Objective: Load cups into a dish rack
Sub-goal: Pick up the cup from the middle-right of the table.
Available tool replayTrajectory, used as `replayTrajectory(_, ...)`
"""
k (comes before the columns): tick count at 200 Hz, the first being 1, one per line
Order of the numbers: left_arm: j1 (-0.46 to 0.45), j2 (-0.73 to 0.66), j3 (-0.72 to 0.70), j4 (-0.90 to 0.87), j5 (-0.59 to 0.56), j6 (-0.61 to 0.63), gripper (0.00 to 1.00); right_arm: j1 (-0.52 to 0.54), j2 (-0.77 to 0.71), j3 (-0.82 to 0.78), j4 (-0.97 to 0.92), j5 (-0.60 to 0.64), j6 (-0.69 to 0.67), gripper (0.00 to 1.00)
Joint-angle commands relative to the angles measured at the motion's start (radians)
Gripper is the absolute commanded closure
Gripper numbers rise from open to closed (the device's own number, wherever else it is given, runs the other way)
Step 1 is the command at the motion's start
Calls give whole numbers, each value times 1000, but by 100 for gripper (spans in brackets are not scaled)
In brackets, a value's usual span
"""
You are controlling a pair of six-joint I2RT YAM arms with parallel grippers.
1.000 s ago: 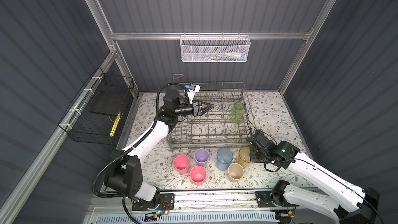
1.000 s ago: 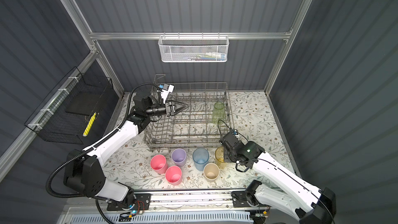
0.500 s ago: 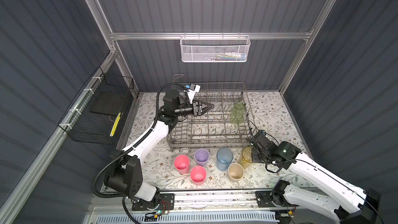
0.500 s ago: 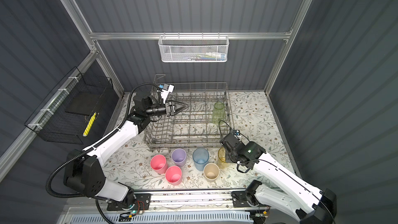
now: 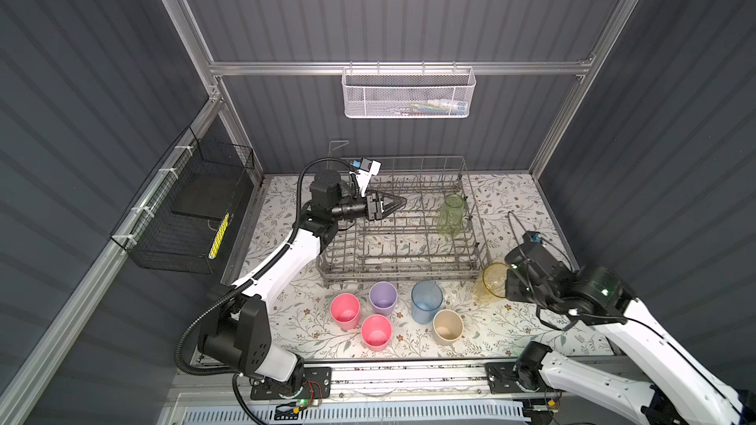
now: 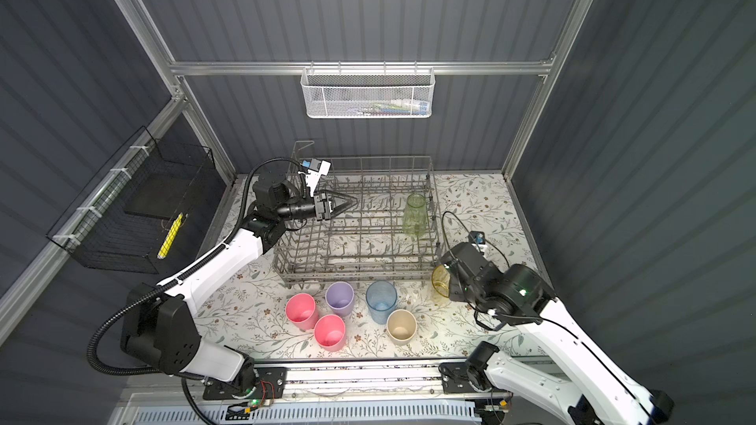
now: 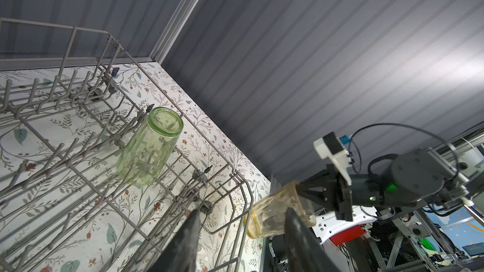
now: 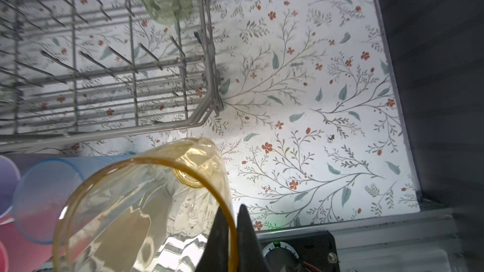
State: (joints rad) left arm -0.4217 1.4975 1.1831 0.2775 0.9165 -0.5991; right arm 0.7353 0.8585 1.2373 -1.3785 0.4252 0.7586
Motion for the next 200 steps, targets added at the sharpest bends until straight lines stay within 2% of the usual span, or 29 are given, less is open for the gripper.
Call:
replayTrajectory(1, 6, 12, 26, 17, 20, -1, 48, -3, -18, 124, -92, 30, -32, 100)
replayTrajectory(27, 6, 21, 36, 21, 18, -4, 46, -2, -21, 235, -28, -12, -104, 100)
replayTrajectory(61, 6, 33, 34, 82, 33, -41, 45, -16, -37, 235, 238, -116, -214, 100)
replayTrajectory(73, 6, 32, 25, 120, 37, -54, 45, -46, -25, 213, 334, -188, -245, 100)
replayTrajectory(89, 5, 24, 11, 171, 43, -66, 44, -153, -4, 168, 467, -396, -256, 100)
replayTrajectory(101, 4, 16, 1, 198, 48, -71, 43, -256, 5, 112, 593, -596, -233, 100)
replayTrajectory(118, 6, 7, -12, 218, 48, -68, 42, -361, 29, 38, 762, -816, -178, 100)
replayTrajectory(134, 4, 9, -39, 320, 61, -123, 40, -417, 72, -4, 900, -957, -117, 100)
replayTrajectory(172, 6, 62, -97, 715, 115, -383, 34, -498, 163, -49, 1147, -1130, 3, 100)
replayTrajectory(200, 5, 81, -103, 786, 127, -429, 30, -539, 192, -70, 1254, -1206, 77, 100)
